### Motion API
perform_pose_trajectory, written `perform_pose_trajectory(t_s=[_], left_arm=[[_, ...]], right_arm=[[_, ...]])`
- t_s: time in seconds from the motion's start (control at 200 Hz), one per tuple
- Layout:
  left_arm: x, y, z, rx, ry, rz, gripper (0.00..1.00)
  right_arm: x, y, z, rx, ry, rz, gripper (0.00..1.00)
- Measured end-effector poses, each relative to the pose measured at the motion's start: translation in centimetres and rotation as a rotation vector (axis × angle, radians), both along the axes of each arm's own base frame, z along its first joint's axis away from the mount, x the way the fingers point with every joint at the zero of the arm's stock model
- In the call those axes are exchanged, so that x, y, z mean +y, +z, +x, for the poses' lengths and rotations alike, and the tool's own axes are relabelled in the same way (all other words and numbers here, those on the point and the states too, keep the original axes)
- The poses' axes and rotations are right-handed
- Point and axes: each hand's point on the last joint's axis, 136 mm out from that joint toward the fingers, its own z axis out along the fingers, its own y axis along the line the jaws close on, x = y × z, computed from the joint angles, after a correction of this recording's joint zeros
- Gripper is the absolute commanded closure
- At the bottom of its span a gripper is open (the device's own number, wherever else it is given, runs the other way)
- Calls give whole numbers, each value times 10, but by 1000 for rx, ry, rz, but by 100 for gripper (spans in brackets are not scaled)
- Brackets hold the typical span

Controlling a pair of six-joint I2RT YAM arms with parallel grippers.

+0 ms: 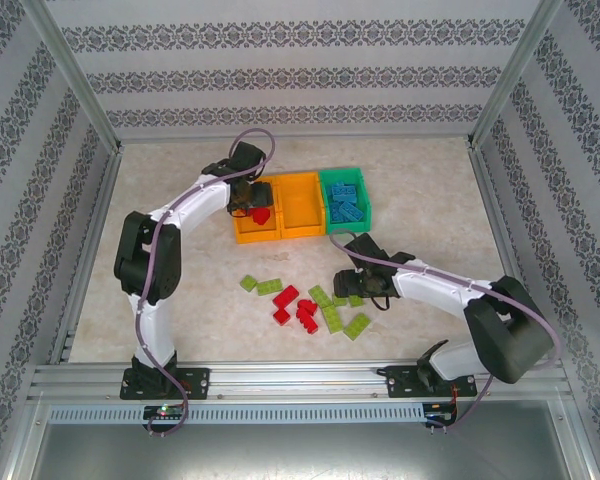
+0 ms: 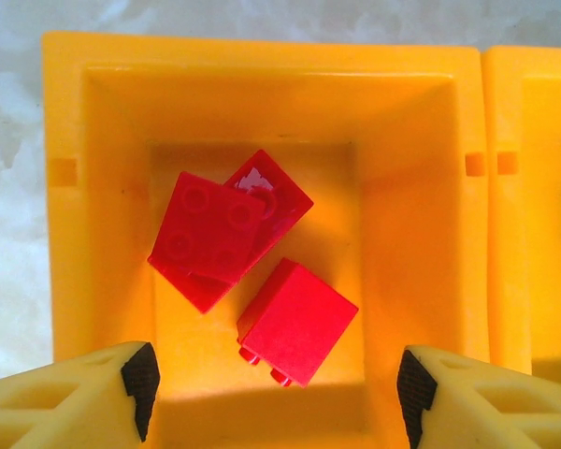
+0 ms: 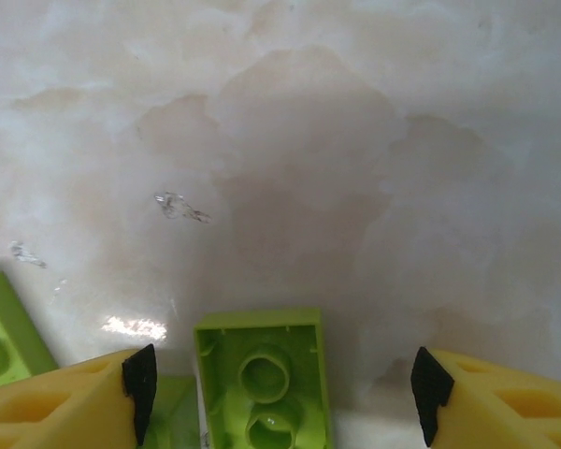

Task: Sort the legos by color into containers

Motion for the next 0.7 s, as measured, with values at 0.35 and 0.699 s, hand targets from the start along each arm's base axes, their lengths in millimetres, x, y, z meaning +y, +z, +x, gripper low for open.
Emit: perform_pose_trajectory(t_s=[0.35,0.699], left_arm=[[3,4,-7,-9,-1,-3,28],[6,1,-17,-3,0,-1,27]], right_arm=[[-6,-5,1,16,-4,-51,50],[-4,10,13,-30,0,-55,61]])
